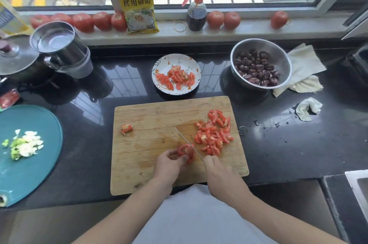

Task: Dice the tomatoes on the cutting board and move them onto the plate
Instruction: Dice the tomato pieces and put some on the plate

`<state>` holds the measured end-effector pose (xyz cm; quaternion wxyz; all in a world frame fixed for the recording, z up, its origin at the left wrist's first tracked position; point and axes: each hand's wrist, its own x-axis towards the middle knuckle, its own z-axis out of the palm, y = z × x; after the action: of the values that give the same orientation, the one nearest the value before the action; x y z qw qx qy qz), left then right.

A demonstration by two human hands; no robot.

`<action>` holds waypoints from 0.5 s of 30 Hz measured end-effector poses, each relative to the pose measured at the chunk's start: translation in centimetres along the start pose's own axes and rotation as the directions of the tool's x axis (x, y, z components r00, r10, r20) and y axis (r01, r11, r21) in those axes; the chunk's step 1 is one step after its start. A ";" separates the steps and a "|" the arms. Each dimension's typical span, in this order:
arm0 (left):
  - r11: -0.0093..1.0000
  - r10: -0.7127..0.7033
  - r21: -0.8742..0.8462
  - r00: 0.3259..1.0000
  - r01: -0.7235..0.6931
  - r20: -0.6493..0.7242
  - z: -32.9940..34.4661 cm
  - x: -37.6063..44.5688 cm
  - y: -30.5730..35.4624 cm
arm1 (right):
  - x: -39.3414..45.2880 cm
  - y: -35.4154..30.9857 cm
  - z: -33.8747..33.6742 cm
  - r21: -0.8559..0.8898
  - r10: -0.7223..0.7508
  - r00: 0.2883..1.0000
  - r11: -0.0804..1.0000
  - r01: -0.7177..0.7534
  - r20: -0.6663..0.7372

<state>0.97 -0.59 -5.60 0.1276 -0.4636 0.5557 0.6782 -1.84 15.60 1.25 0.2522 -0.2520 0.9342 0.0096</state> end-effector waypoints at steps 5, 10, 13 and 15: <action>0.993 0.000 -0.119 0.999 0.005 0.042 0.6 -0.1 0.5 | -0.2 0.5 -0.2 0.024 -0.001 1.000 1.000 0.001 0.022; 0.993 0.012 -0.120 0.999 -0.006 0.042 0.6 0.2 0.6 | 0.2 1.0 0.3 0.103 0.007 0.999 0.995 -0.012 0.050; 0.994 0.007 -0.110 0.999 -0.003 0.038 0.6 0.4 0.7 | 2.8 -0.2 0.2 0.164 -0.010 1.000 0.986 0.009 0.006; 0.994 -0.003 -0.105 0.999 0.007 0.044 0.6 0.5 0.7 | 4.6 -1.1 -0.2 0.208 -0.031 0.998 0.977 0.040 -0.049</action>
<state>-0.04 -0.50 -5.53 0.1168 -0.4561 0.5150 0.7164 -4.85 12.43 -0.69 0.2561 -0.2410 0.9309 -0.0990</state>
